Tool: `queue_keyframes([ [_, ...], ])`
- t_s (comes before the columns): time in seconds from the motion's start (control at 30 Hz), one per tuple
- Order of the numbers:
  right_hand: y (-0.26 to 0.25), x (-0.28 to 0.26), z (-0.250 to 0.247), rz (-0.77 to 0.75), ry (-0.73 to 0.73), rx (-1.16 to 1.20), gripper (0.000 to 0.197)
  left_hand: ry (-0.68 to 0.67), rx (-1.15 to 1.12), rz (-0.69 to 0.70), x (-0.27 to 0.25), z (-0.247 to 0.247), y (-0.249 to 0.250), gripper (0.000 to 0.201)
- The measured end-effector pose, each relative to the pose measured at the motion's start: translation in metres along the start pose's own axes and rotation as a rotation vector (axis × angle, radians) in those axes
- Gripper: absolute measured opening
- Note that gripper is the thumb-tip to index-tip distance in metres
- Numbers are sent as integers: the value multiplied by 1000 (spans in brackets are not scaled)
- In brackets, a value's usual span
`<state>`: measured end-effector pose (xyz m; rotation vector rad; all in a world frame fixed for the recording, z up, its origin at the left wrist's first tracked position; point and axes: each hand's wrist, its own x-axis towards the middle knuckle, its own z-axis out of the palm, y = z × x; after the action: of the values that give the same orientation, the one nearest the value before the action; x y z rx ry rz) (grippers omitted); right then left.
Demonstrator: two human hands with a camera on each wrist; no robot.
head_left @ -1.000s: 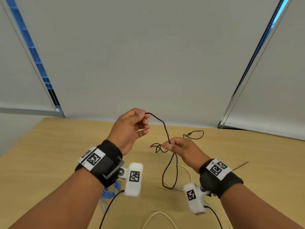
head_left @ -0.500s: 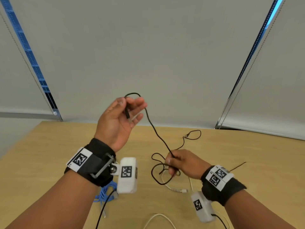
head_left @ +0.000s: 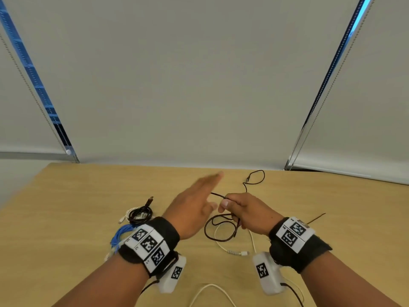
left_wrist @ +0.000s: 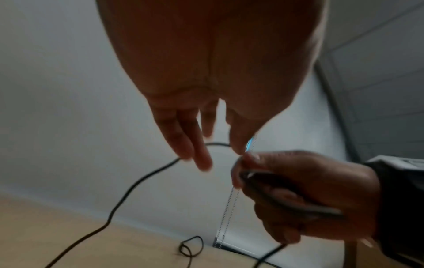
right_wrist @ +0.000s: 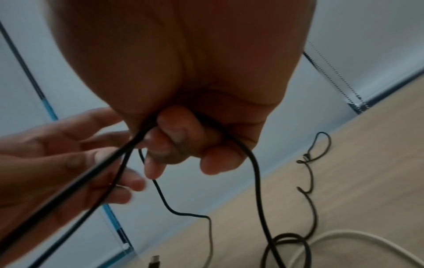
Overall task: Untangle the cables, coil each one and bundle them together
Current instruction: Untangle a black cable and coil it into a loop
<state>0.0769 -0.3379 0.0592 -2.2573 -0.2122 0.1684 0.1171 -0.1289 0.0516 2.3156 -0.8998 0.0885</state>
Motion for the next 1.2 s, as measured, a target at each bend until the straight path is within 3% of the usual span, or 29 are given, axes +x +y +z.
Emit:
queue_keyframes([
  [0.07, -7, 1, -2, -59, 14, -9, 30, -54, -36, 2, 7, 0, 5, 38],
  [0.13, -8, 0, -8, -50, 48, -27, 31, -22, -16, -11, 12, -6, 0, 24],
  [0.23, 2, -8, -27, 57, 154, 3, 36, 181, -136, -191, 14, -31, -31, 21],
  [0.3, 15, -18, -45, 130, 241, 174, 37, 350, -283, -377, 14, -56, -64, 25],
  [0.4, 26, -31, -62, 135, 245, 358, 36, 361, -338, -503, 10, -72, -91, 27],
  [0.5, 24, -27, -56, 135, 248, 341, 34, 333, -221, -554, 13, -64, -86, 23],
  [0.57, 19, -18, -49, 132, 279, 275, 34, 266, -84, -486, 15, -55, -70, 43],
  [0.63, 11, -8, -40, 103, 281, 192, 33, 150, -92, -309, 17, -41, -40, 54],
  [0.7, -2, 1, -30, 45, 250, 165, 33, -25, -187, -106, 19, -24, -7, 52],
  [0.77, -15, 6, -24, -8, 206, 182, 32, -74, -169, 10, 24, -13, 11, 36],
  [0.83, -20, 7, -26, -18, 162, 208, 26, 25, -123, 13, 29, -19, 8, 21],
  [0.97, -5, -5, -45, -16, 148, 188, 18, 246, -104, -117, 33, -53, -28, 19],
  [1.1, 23, -14, -57, 50, 123, -21, 19, 505, -214, -351, 30, -81, -65, 20],
  [1.2, 30, -13, -57, 48, 172, -55, 21, 495, -228, -495, 27, -84, -80, 18],
])
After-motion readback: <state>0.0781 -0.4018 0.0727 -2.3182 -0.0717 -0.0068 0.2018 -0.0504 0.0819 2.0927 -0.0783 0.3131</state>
